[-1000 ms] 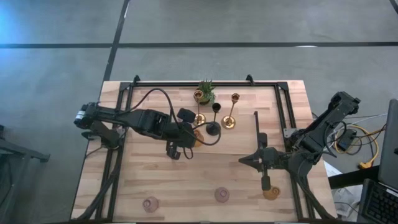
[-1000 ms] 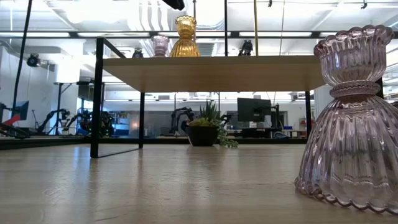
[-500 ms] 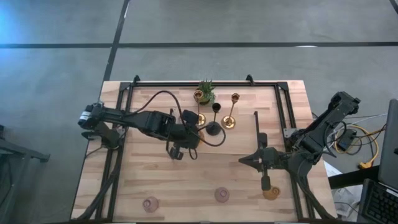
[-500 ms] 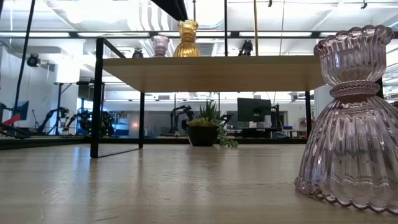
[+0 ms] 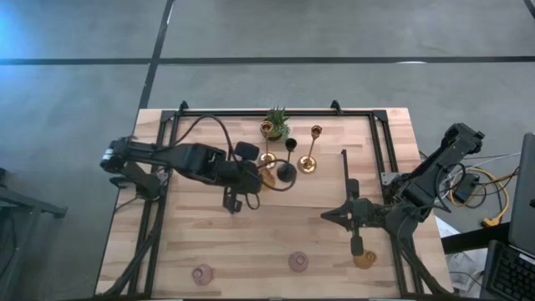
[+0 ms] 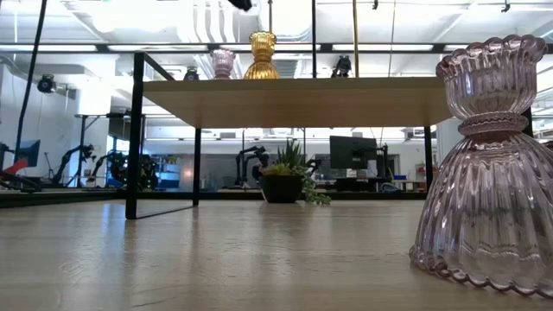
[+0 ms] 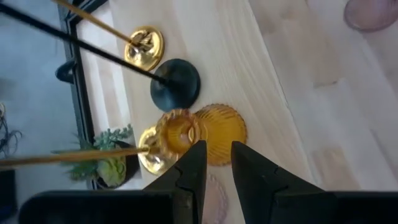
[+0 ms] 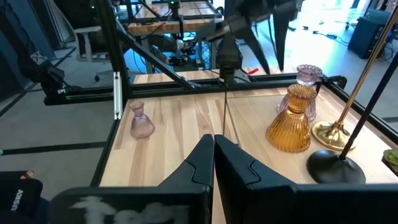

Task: Pick & Place candle stick holders
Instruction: Put the left pink glass candle holder on the shelf

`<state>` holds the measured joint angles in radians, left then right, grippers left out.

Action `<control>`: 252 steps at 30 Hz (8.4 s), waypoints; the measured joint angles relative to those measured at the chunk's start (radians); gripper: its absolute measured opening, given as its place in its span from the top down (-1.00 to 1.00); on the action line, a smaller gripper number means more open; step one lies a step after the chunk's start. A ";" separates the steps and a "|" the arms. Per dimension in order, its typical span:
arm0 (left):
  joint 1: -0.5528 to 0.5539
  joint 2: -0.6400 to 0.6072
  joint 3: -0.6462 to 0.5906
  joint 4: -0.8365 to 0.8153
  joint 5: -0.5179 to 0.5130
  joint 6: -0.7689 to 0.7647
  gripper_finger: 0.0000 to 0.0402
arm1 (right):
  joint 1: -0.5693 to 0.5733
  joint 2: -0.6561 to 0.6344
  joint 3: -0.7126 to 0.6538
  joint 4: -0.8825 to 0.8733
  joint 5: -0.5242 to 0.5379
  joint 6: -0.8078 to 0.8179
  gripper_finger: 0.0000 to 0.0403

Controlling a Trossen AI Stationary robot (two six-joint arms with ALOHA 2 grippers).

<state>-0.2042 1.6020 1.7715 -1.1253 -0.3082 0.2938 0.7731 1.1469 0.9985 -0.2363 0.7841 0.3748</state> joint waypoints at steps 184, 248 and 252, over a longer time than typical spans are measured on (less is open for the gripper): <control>-0.853 0.047 -0.991 1.131 -0.513 -1.278 0.37 | 0.073 -0.400 0.000 -0.657 0.106 0.325 0.96; -0.131 0.173 -0.382 0.950 -0.476 -0.777 0.37 | 0.073 -0.440 0.000 -0.734 0.024 0.321 0.96; -0.119 0.174 -0.382 0.952 -0.479 -0.774 0.37 | 0.073 -0.440 0.000 -0.734 0.021 0.321 0.96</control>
<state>-0.3233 1.7760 1.3891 -0.1732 -0.7870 -0.4805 0.8459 0.7071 0.9989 -0.9699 0.8055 0.6956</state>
